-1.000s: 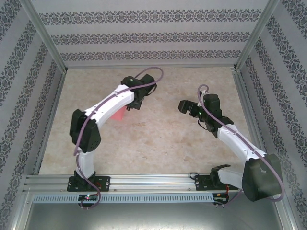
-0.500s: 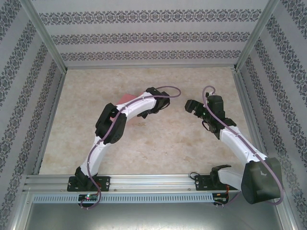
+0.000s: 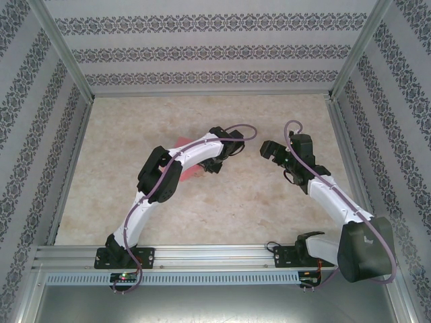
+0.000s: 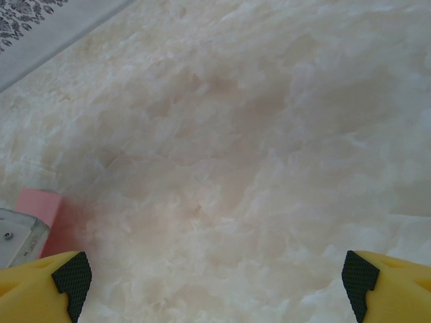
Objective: Fold a paper plane with a square sheet of paper (pick it up from the middle)
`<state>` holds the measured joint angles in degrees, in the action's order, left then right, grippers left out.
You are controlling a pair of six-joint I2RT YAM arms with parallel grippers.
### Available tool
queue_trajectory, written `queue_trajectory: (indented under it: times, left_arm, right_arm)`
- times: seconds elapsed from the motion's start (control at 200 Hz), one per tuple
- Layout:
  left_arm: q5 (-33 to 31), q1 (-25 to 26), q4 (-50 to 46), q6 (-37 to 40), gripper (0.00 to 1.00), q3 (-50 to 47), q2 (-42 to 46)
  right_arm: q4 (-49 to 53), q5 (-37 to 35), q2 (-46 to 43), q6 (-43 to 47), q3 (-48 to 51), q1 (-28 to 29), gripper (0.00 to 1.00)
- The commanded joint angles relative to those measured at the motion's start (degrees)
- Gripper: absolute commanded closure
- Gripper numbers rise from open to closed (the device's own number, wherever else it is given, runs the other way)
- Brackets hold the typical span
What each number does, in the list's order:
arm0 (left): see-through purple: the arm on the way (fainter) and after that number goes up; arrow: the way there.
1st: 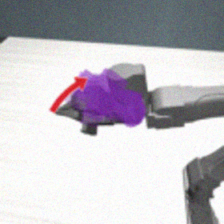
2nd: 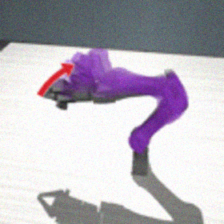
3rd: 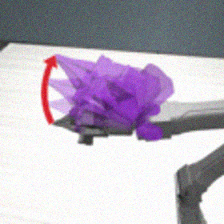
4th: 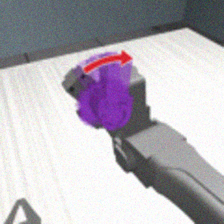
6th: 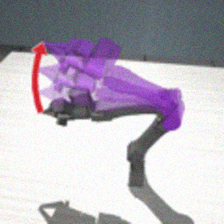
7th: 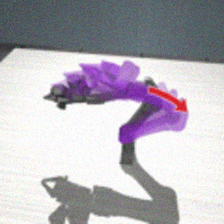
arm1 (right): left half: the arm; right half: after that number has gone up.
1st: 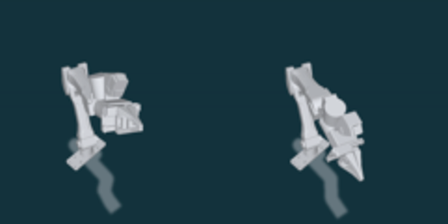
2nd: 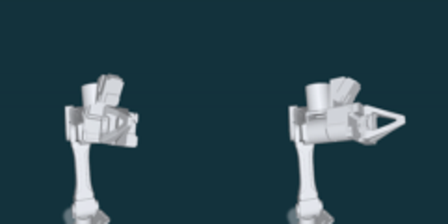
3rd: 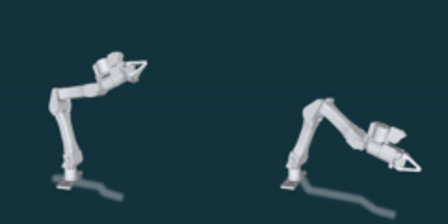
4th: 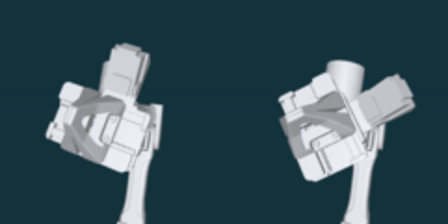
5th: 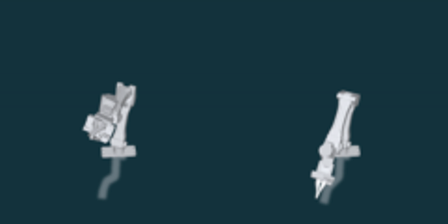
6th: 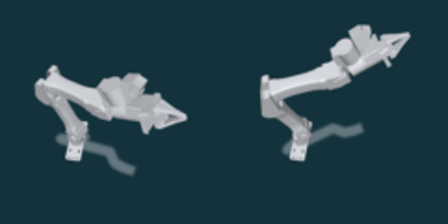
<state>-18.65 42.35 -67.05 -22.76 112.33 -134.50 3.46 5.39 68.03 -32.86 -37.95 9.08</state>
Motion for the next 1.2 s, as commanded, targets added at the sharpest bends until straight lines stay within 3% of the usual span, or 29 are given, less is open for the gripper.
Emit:
queue_trajectory:
  times: [0.0, 0.13, 0.325, 0.465, 0.605, 0.804, 1.034, 1.199]
  left_arm:
    - [10.73, -0.62, 4.58, 0.20, 0.54, -1.92, 3.83]
    - [19.02, -2.62, 9.35, -0.17, 0.46, -5.86, 6.39]
    - [30.54, -6.31, 16.69, -0.78, 0.43, -12.42, 9.54]
    - [36.82, -8.76, 21.74, -2.24, 0.43, -17.02, 11.33]
    - [38.56, -10.99, 25.20, -4.14, 0.52, -21.51, 12.66]
    - [37.95, -11.97, 27.13, -5.62, 0.65, -24.85, 13.28]
    - [37.38, -12.57, 28.13, -5.93, 0.83, -27.63, 14.38]
    - [38.24, -13.01, 29.40, -6.51, 0.89, -28.96, 15.49]
  right_arm:
    - [-0.07, 0.45, 0.72, -0.63, -0.10, -0.74, 0.02]
    - [-0.14, 0.94, 1.28, -0.71, -0.19, -0.75, 0.03]
    - [-0.94, 2.69, 2.95, -0.98, -0.54, -0.71, 0.03]
    - [-4.20, 9.39, 6.39, -1.08, -1.26, -0.65, 0.07]
    - [-4.54, 15.70, 12.36, -1.61, -4.70, 1.39, 0.23]
    - [-5.47, 13.76, 20.53, -7.49, -9.25, 12.26, 0.42]
    - [-8.93, 15.80, 34.29, -15.65, -17.12, 19.72, 0.83]
    - [-11.15, 18.14, 38.24, -18.41, -19.29, 20.10, 0.88]
